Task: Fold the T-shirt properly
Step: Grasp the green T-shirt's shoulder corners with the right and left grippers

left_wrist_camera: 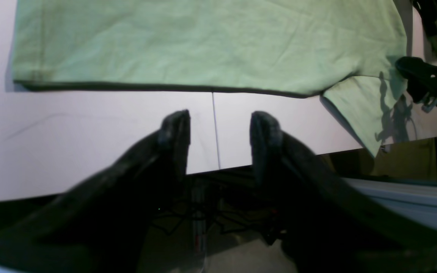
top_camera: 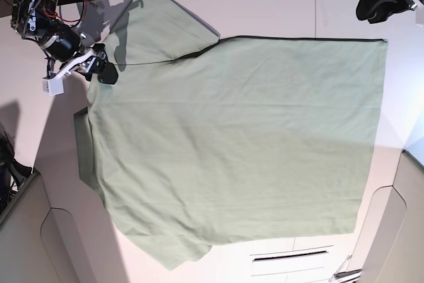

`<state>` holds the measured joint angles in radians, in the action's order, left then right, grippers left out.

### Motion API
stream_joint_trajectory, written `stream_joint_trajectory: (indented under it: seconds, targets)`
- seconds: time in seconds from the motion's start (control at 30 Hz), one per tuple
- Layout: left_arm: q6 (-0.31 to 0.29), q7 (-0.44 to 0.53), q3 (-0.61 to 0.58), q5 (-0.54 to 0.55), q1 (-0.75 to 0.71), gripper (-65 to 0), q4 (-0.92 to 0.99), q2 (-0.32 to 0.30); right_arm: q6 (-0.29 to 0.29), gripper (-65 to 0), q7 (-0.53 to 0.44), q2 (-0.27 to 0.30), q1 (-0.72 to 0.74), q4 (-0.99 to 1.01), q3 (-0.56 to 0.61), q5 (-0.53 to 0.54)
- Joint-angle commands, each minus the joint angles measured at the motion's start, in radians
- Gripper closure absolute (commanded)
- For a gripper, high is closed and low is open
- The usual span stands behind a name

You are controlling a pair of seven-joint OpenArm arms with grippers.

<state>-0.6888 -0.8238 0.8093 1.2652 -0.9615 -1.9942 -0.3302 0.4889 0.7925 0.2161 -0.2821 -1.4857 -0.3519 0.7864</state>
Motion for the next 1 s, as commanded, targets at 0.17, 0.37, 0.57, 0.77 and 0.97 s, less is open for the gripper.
stream_joint_trajectory:
  seconds: [0.17, 0.37, 0.57, 0.77, 0.97]
  targets:
    - [-0.009, 0.013, 0.009, 0.017, 0.011, -28.5, -0.011, -0.010, -0.010, 0.0, 0.052, 0.008, -0.005, -0.001, -0.004, -0.047]
    - [0.005, 0.036, 0.009, -0.068, 0.120, -28.7, 0.003, -0.010, -0.010, 0.0, 0.057, 0.008, -0.010, -0.001, -0.008, -0.037]
    - [0.137, 0.116, 0.009, -0.301, 0.255, -34.3, 0.106, -0.012, -0.010, 0.0, 0.057, 0.008, -0.009, -0.001, -0.008, 0.009]
    - [0.166, 0.140, 0.009, -0.376, 0.359, -34.4, 0.347, -0.045, -0.010, 0.0, 0.057, 0.008, -0.009, -0.001, -0.008, 0.011]
    - [0.165, 0.132, 0.009, -0.357, 0.432, -34.4, 0.542, -0.069, -0.010, 0.0, 0.057, 0.008, -0.009, -0.001, -0.008, 0.041]
